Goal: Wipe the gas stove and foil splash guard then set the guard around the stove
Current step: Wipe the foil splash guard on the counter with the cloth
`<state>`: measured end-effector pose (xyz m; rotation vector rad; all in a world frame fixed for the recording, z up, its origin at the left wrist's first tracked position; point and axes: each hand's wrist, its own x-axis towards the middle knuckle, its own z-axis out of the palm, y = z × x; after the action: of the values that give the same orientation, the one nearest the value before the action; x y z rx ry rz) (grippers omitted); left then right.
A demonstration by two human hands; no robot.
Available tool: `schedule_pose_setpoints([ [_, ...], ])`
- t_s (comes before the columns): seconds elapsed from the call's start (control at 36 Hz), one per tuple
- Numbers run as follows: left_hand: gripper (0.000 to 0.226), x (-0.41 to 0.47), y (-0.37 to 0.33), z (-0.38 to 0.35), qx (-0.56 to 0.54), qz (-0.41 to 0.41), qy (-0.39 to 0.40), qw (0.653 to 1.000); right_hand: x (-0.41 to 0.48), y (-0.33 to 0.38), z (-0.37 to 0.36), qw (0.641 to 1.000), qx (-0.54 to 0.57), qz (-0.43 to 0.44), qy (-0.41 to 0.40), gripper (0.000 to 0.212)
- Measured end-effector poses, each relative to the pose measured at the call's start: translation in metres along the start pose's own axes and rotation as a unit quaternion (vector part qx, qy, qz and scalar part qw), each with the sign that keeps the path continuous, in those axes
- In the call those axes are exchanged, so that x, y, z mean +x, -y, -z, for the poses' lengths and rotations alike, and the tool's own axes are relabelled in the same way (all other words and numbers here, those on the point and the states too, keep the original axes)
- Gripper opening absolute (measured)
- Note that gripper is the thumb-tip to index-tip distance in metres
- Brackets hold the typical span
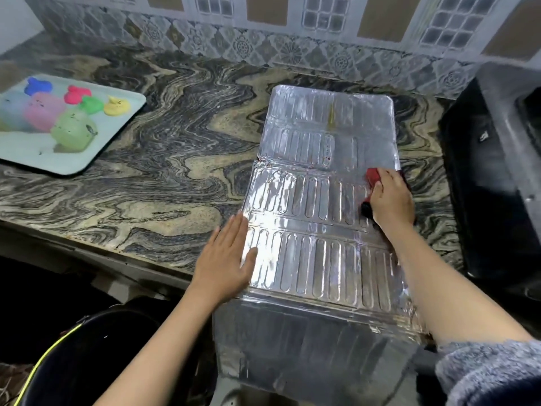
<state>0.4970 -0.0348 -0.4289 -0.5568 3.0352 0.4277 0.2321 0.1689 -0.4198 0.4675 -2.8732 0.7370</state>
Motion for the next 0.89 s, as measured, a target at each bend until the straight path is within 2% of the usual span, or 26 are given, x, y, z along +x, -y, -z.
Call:
schedule_pose_setpoints([
  [0.11, 0.078, 0.008, -0.009, 0.016, 0.012, 0.028, -0.007, 1.0, -0.001, -0.001, 0.0, 1.0, 0.0, -0.008, -0.004, 0.039],
  [0.22, 0.06, 0.031, -0.017, 0.026, 0.019, 0.051, -0.034, 0.998, 0.0, -0.001, -0.001, 1.0, 0.004, -0.012, -0.001, 0.04],
  [0.31, 0.064, 0.05, -0.021, 0.026, 0.022, 0.056, -0.029, 0.998, 0.0, -0.003, -0.001, 1.0, -0.001, -0.012, 0.008, 0.041],
  [0.39, 0.07, 0.073, -0.021, 0.026, 0.015, 0.039, -0.022, 0.999, 0.0, -0.004, -0.002, 1.0, -0.007, -0.011, 0.005, 0.041],
  [0.5, 0.088, 0.113, -0.014, 0.027, 0.031, 0.017, -0.02, 0.999, 0.001, -0.006, -0.005, 1.0, -0.005, -0.006, -0.005, 0.041],
  [0.67, 0.086, 0.152, -0.001, 0.024, 0.019, 0.004, -0.007, 1.0, 0.001, -0.005, -0.006, 1.0, -0.016, -0.023, 0.006, 0.042],
  [0.89, 0.083, 0.156, 0.007, 0.016, 0.021, -0.012, -0.026, 0.999, 0.026, 0.004, -0.013, 0.997, -0.015, -0.07, -0.01, 0.041],
])
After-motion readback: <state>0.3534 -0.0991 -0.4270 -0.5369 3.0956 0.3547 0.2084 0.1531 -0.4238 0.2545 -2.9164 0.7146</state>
